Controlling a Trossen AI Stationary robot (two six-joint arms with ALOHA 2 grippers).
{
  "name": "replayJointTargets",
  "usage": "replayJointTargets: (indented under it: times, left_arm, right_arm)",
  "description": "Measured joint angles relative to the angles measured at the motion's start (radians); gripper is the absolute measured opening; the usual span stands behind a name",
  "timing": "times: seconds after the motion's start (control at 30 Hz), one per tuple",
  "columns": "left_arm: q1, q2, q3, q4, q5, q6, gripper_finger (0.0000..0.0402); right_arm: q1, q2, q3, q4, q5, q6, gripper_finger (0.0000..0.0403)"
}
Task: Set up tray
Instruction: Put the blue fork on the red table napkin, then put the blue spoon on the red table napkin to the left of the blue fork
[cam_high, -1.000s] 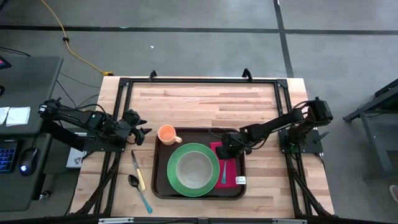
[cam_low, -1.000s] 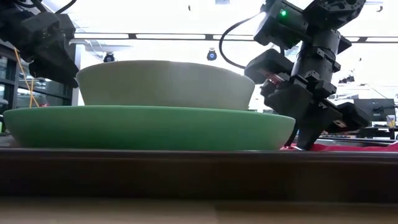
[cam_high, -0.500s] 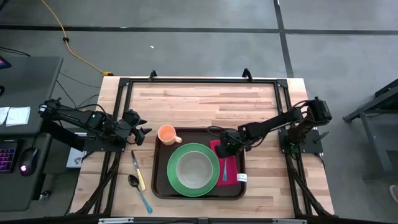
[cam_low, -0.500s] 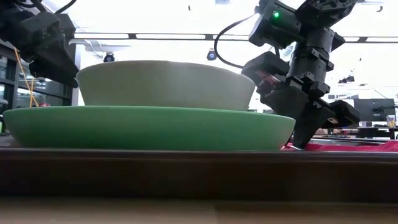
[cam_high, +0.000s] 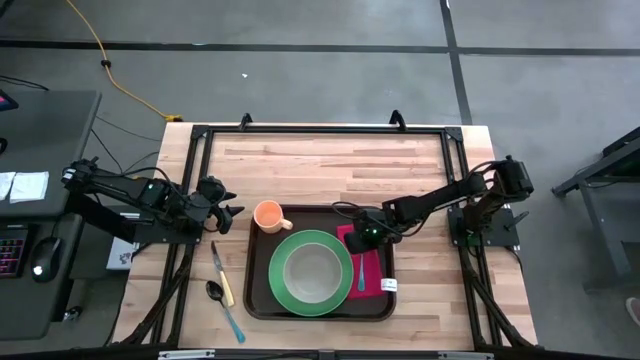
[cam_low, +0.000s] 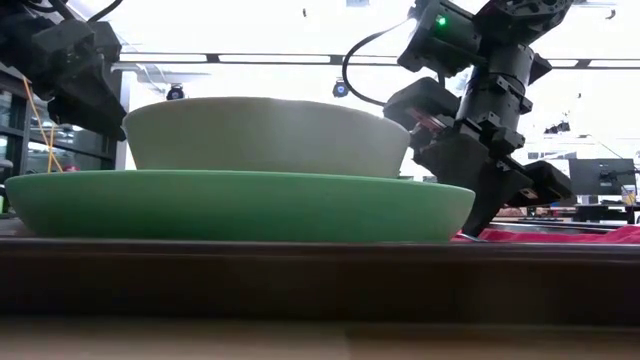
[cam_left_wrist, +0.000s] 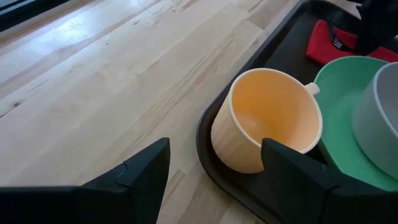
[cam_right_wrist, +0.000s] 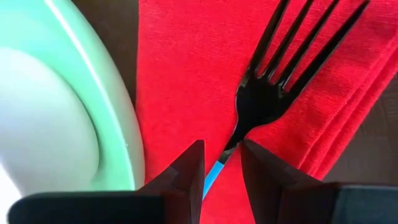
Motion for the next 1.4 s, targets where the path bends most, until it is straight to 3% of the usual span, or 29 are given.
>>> replayJointTargets:
  times: [0.9,1.4]
  left_arm:
    - [0.0,0.0,0.0,0.003,0.0,-0.004,0.0282]
    - [0.0,0.0,0.0,0.019,0.0,-0.003,0.0282]
  right_arm:
    - [-0.027,0.0,0.001,0.017,-0.026,-0.095,0.0084]
    - [-0.04,-0.002,0.042,-0.062,-0.017,-0.155,0.0084]
